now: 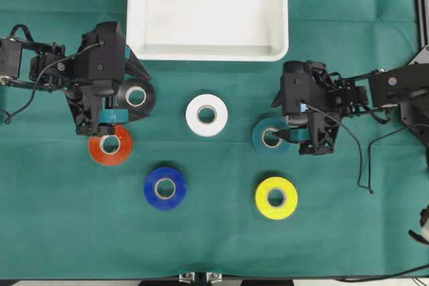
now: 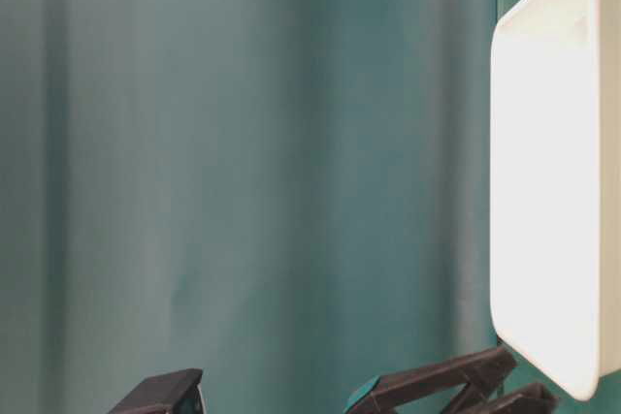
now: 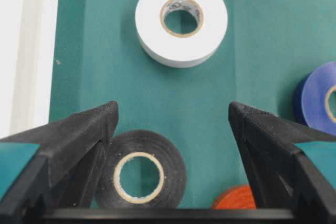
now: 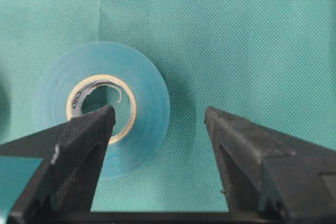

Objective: Put the tape alternately from left to right into the white case.
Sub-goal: 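Lower the right gripper over the teal tape roll, then grasp the teal tape roll by its rim with the right gripper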

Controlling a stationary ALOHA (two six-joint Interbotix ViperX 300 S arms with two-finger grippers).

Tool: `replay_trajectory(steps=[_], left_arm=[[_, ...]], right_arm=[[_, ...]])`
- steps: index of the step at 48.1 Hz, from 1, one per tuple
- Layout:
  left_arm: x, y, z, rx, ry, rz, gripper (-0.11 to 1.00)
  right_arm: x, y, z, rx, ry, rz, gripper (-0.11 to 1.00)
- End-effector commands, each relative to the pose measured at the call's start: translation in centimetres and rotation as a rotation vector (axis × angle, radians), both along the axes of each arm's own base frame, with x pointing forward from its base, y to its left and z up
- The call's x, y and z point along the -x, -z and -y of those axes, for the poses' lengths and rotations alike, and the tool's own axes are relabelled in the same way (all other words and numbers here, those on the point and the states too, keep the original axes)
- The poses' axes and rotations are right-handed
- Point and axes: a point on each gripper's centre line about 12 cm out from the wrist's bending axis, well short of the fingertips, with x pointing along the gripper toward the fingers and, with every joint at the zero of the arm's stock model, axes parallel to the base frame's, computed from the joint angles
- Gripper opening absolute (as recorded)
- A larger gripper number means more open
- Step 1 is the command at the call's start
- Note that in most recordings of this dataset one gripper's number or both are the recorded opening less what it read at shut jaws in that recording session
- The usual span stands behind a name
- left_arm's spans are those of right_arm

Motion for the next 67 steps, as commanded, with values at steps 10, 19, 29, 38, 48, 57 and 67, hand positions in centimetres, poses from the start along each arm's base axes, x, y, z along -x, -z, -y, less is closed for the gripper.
replay_trajectory(steps=[10,19,29,38,48,57,67], left_arm=[[-0.5,-0.5,0.0,0.002,-0.002,0.018,0.83],[-0.5,-0.5,-0.1,0.002,-0.004,0.018,0.83],[-0.5,-0.5,0.0,0.002,-0.002,0.015,0.83],[-0.4,-0.4,0.0,0.002,-0.002,0.011,0.83],[-0.4,-0.4,0.0,0.001,-0.002,0.000,0.83],[-0.4,-0.4,0.0,0.001,-0.002,-0.002,0.82],[-0.3,-0.3,0.0,0.001,-0.002,-0.003,0.82]], right_arm=[[-1.3,0.6,0.0,0.001,0.005,-0.008,0.80],[-1.5,1.3,0.3,0.002,0.017,-0.029,0.79],[-1.6,1.2,0.3,0.001,0.018,-0.029,0.79],[-1.9,1.0,0.3,0.001,0.018,-0.022,0.73],[-1.9,0.8,0.3,0.002,0.018,-0.029,0.27],[-1.9,0.0,0.3,0.002,0.018,-0.029,0.27],[-1.9,-1.5,0.3,-0.008,0.026,-0.001,0.27]])
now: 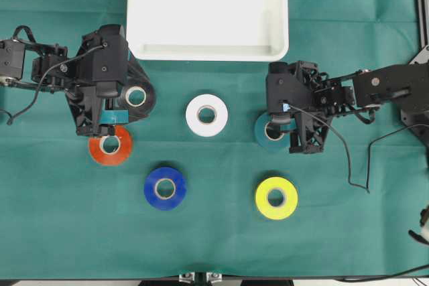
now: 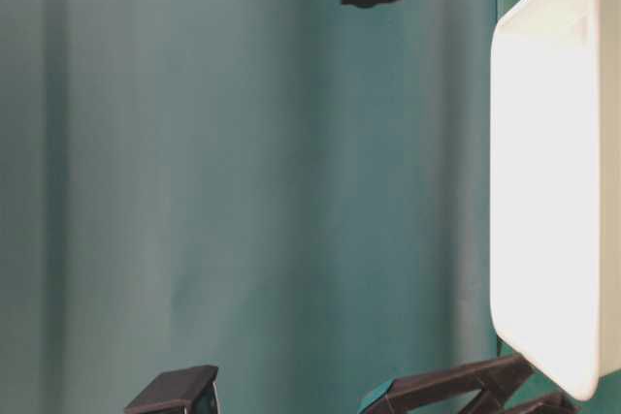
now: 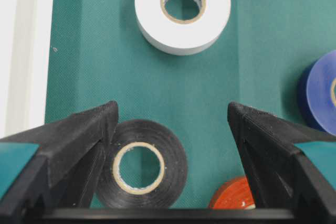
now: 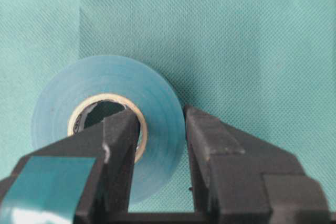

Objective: Put the tape alternately from left to right into the white case.
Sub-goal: 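Grasp the teal tape roll by its rim with the right gripper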

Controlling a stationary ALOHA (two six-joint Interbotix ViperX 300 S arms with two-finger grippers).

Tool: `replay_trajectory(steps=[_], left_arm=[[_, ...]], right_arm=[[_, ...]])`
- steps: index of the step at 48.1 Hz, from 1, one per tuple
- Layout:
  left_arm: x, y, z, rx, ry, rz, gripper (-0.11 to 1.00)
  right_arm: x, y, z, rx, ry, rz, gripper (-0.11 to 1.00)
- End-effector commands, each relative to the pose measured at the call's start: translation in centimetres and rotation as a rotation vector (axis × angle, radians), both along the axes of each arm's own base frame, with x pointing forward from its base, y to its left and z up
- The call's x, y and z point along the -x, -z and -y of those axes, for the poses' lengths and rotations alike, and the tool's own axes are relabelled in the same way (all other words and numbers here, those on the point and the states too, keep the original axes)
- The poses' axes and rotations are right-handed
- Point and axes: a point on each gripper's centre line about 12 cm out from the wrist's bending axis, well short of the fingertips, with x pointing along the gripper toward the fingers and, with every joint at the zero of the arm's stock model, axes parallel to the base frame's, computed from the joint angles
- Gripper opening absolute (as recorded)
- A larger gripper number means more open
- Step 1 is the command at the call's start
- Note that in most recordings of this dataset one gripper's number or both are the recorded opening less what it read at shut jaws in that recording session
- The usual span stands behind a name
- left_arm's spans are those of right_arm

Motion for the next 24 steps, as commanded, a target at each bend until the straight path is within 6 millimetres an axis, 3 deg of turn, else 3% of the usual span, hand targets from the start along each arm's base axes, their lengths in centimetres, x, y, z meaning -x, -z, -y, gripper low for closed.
replay_trajectory(steps=[1,13,24], left_arm=[[-0.4,-1.0,0.0,0.002,-0.003,0.032,0.82],[-0.4,-1.1,0.0,0.001,-0.002,0.035,0.82],[-0.4,-1.1,0.0,0.001,-0.002,0.035,0.82]], right_arm=[[-0.8,-2.3,-0.1,-0.014,0.007,0.071,0.27],[-0.5,-6.8,0.0,-0.046,0.032,0.182,0.27],[-0.1,-8.2,0.2,-0.049,0.037,0.232,0.27]])
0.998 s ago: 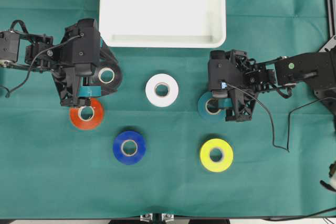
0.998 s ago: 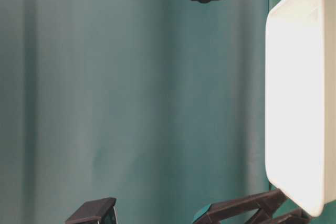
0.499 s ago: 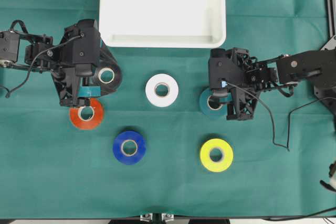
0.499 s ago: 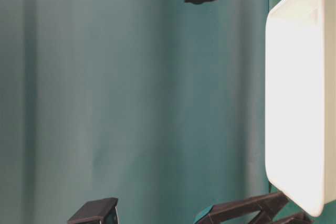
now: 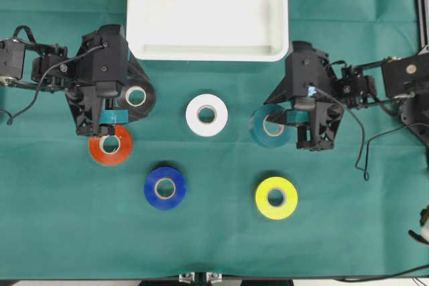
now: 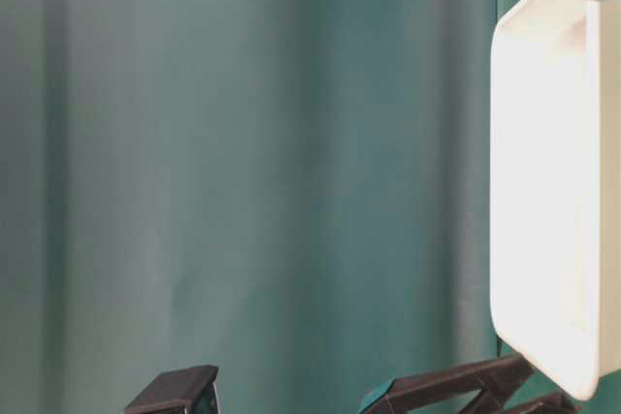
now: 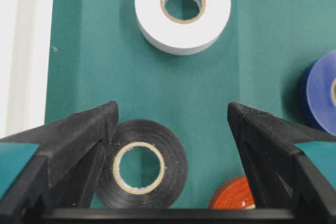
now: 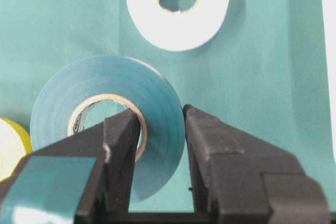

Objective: Put the tape alternately from left to right into the white case.
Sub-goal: 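Grasp the teal tape roll by its rim with the right gripper, then carry the teal roll into the white case and release it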

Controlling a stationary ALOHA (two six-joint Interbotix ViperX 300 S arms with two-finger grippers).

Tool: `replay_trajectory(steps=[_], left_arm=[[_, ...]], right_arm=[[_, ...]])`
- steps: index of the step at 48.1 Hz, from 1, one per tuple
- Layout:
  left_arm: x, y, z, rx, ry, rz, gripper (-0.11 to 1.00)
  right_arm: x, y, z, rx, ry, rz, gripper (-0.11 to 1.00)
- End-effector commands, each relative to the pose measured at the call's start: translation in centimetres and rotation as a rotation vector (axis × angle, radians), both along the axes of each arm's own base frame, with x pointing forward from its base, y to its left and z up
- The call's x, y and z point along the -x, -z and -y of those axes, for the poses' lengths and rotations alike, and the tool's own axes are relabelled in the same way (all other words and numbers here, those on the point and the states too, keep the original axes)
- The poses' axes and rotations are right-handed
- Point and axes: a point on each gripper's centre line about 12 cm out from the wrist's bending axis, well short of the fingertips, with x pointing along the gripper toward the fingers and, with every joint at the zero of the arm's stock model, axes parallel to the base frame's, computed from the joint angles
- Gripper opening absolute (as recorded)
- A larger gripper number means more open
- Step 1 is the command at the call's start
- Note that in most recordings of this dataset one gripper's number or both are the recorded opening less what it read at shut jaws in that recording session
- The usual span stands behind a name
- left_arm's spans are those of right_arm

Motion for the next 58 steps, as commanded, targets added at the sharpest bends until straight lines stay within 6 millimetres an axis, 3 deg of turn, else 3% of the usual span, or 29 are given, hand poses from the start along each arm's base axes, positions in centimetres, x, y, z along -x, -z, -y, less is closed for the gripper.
replay_trajectory(steps=[1,20,44,58], left_arm=[[-0.4,-1.1,0.0,0.001,-0.001,0.037,0.82],[-0.4,-1.2,0.0,0.002,-0.001,0.035,0.82],[-0.5,-1.1,0.0,0.001,-0.001,0.025,0.83],[-0.5,-1.1,0.0,0.003,-0.002,0.024,0.83]], right_arm=[[-0.4,-1.4,0.3,-0.002,0.009,0.049,0.27],[-0.6,-1.4,5.0,0.038,0.133,0.052,0.27],[-0.6,-2.0,13.2,0.147,0.310,0.075,0.27],[-1.9,-0.9,18.5,0.181,0.410,0.086,0.27]])
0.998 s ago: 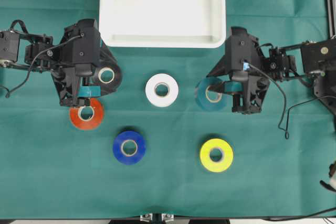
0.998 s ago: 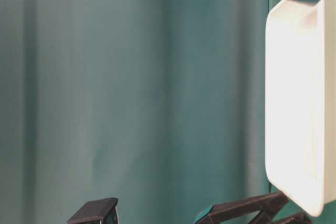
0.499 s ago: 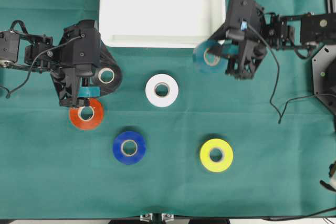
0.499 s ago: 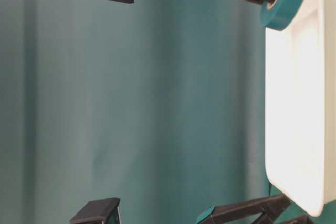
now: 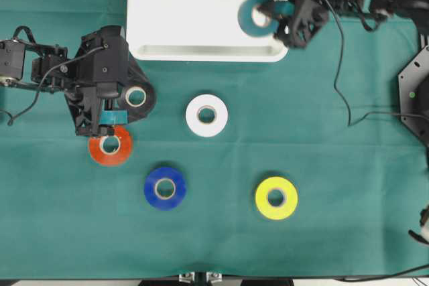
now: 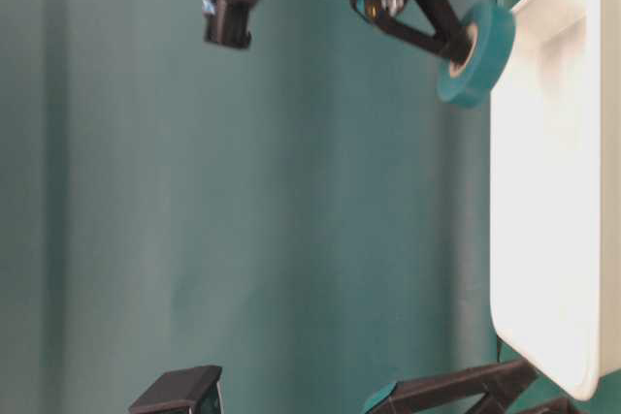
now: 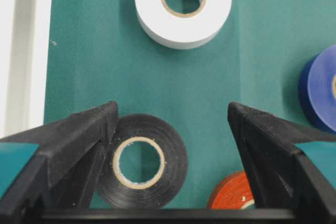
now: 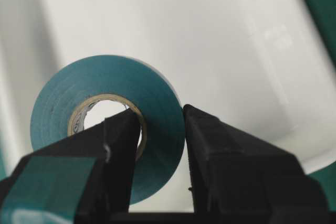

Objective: Put the tape alternately from left to right into the white case.
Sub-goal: 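Carry the teal roll into the white case and release it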

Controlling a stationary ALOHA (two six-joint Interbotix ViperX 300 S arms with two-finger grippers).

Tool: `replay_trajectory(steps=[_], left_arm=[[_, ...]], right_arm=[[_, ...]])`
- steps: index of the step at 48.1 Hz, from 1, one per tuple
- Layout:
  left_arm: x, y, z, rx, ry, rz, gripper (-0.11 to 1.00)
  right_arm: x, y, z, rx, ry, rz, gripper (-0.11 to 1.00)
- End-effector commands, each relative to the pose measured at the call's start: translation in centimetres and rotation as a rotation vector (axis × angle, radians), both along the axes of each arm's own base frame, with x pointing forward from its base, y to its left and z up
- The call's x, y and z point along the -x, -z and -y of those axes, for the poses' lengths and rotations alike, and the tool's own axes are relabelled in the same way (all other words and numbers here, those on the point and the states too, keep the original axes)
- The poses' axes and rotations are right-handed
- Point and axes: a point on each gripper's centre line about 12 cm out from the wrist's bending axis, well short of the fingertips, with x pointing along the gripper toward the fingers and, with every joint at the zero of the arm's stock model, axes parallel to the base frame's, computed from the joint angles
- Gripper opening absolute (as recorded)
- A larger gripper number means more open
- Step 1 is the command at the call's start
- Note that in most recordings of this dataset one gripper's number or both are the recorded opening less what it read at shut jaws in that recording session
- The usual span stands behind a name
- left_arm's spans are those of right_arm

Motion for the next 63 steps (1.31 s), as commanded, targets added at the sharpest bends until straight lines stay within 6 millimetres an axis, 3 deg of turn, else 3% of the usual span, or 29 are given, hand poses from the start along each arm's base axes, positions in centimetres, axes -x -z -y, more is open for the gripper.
replay_trajectory(steps=[1,17,32,63], left_arm=[[-0.6,-1.2,0.0,0.003,-0.003,0.038,0.83],[-0.6,-1.1,0.0,0.004,-0.003,0.037,0.82],[-0.6,-1.1,0.0,0.001,-0.002,0.035,0.83],[-0.6,-1.0,0.0,0.003,-0.002,0.034,0.82]], right_arm=[[-0.9,-0.9,1.7,0.019,0.028,0.046,0.27],[-1.9,1.2,5.2,0.012,0.088,-0.002,0.27],[-1.0,1.9,7.0,0.023,0.122,-0.029,0.27],[-0.9,1.9,7.3,0.030,0.123,-0.030,0.27]])
